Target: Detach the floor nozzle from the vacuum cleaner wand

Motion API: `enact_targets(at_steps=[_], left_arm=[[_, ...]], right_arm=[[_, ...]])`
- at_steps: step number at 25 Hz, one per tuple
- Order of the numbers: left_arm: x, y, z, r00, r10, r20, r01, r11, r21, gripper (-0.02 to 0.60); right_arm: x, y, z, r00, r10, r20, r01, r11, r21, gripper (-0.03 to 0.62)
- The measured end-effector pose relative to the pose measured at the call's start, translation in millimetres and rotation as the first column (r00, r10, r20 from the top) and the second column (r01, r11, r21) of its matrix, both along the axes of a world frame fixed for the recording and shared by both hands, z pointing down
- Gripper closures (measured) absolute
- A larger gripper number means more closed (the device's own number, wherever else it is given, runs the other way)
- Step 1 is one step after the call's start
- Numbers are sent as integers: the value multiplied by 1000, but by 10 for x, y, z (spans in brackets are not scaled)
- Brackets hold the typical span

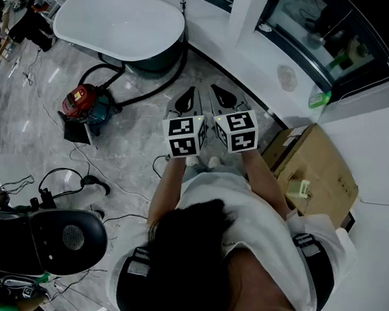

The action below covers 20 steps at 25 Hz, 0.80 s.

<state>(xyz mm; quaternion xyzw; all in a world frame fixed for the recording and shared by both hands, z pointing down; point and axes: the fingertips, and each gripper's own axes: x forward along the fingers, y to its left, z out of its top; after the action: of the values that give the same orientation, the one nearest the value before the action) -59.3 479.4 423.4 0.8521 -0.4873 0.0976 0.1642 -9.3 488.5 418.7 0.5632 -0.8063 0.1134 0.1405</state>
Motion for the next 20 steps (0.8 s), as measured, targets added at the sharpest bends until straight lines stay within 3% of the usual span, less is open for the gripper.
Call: enact_targets(at_steps=[20], left_arm=[[-146, -164, -5, 1000, 10, 0, -10, 1000, -3, 578]], right_arm=[[-108, -189, 22, 1000, 19, 3, -19, 999, -27, 579]])
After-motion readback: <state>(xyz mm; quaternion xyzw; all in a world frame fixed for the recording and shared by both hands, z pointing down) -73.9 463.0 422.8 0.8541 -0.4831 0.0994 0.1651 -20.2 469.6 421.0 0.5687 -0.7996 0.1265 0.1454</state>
